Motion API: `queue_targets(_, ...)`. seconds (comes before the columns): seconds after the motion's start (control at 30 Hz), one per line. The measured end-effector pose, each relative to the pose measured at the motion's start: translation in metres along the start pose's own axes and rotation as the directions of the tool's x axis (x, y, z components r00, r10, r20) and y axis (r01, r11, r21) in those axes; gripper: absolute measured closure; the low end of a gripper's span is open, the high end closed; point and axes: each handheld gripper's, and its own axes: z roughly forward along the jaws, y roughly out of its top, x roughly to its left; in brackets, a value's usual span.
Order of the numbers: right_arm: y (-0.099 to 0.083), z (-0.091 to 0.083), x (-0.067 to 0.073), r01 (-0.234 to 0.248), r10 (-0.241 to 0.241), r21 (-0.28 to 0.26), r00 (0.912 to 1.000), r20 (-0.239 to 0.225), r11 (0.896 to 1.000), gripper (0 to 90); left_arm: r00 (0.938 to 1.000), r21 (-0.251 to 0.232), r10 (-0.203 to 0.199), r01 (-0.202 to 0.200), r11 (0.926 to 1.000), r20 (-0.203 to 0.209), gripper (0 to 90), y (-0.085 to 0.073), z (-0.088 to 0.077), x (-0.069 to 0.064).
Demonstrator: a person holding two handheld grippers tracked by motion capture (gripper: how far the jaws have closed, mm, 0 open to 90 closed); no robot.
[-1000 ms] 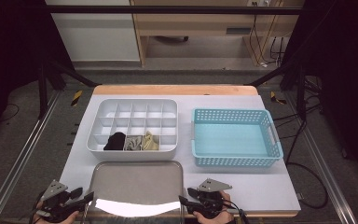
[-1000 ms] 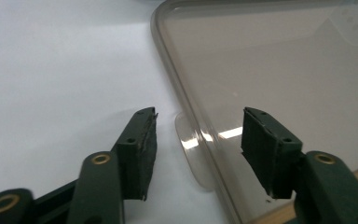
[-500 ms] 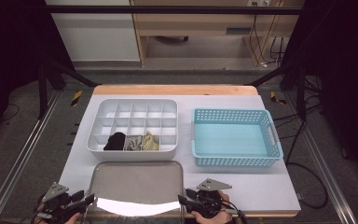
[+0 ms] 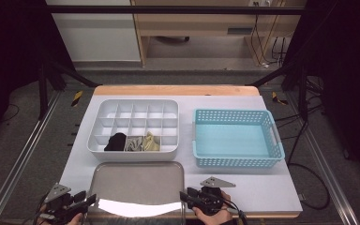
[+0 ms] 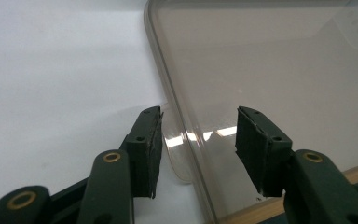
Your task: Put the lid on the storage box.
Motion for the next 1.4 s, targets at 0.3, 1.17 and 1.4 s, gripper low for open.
queue_targets(0.3,0.0000,-0.0002,-0.0047,-0.046,0.046,-0.009,0.9984,-0.032,0.999,60.5,1.0000,-0.002,-0.002,0.002,1.0000,0.004,50.2,-0.0003,-0.0003,0.0008)
queue_targets(1.17,-0.0022,-0.0052,-0.0077,-0.226,0.222,-0.057,0.9726,-0.069,0.972,66.0,1.0000,-0.001,0.001,-0.001,1.0000,-0.006,48.9,-0.0002,0.0003,-0.0011)
queue_targets(1.4,-0.0023,-0.0018,-0.0093,-0.221,0.216,-0.068,0.9737,-0.073,0.973,62.7,1.0000,-0.002,0.001,-0.001,1.0000,-0.007,49.0,-0.0002,0.0003,-0.0012)
